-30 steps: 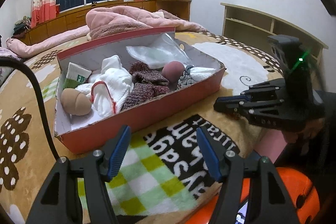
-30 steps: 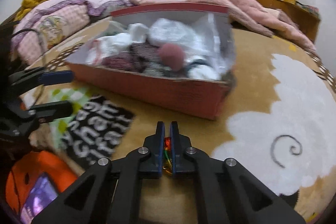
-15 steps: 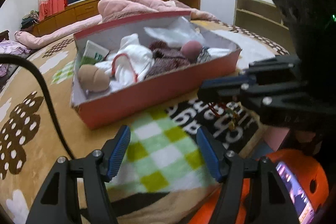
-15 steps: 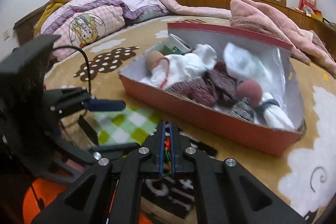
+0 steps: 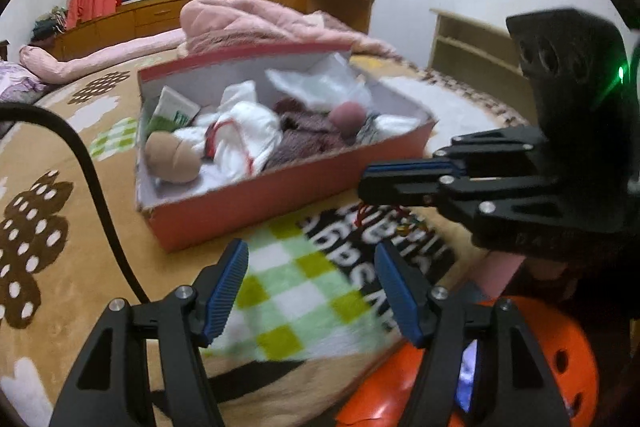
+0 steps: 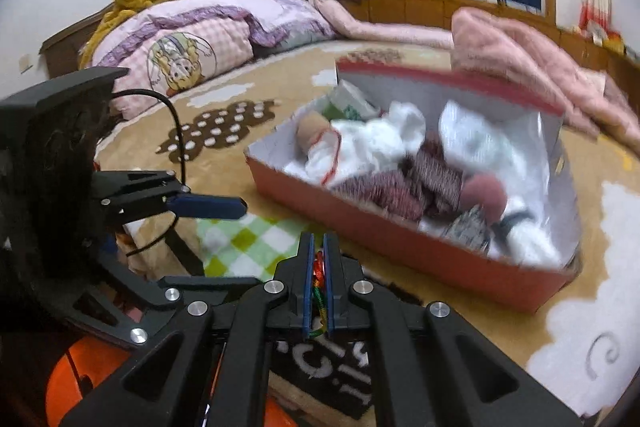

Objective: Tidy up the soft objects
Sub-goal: 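Carry the string bracelet into the shoebox with the right gripper and release it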

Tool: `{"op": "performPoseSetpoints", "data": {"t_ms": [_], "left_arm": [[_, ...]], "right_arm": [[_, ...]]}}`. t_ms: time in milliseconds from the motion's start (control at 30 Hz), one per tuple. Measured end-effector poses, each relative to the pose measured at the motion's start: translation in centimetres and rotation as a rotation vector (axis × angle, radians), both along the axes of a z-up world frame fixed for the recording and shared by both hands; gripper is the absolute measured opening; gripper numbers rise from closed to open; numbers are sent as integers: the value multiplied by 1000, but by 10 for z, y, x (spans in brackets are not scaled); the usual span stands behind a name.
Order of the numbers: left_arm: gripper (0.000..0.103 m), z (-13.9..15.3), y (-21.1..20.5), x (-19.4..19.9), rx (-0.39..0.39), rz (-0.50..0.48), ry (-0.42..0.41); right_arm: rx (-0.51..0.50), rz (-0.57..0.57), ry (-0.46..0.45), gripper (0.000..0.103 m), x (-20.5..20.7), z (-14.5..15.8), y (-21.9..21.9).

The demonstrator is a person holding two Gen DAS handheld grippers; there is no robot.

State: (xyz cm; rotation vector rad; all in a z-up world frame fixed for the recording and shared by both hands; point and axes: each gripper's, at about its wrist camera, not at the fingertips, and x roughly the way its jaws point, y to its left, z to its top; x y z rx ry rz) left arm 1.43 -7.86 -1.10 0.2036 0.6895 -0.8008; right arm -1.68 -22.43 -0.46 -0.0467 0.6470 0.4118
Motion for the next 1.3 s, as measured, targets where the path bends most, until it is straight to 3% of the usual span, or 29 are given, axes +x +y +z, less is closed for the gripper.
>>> {"op": "performPoseSetpoints", "data": {"t_ms": [100, 267, 633, 1300], "left_arm": [[70, 10, -1, -2, -25, -6, -29], [70, 23, 0, 1, -39, 1, -69], [70, 41, -1, 25, -114, 64, -80], [70, 46, -16, 46, -155, 92, -82]], "right_arm": [[-26, -2, -73, 6, -5, 12, -2], [-9, -36, -119, 6, -3, 25, -10], [64, -59, -140, 6, 12, 42, -14], [103, -131, -148, 6, 36, 42, -21]]}}
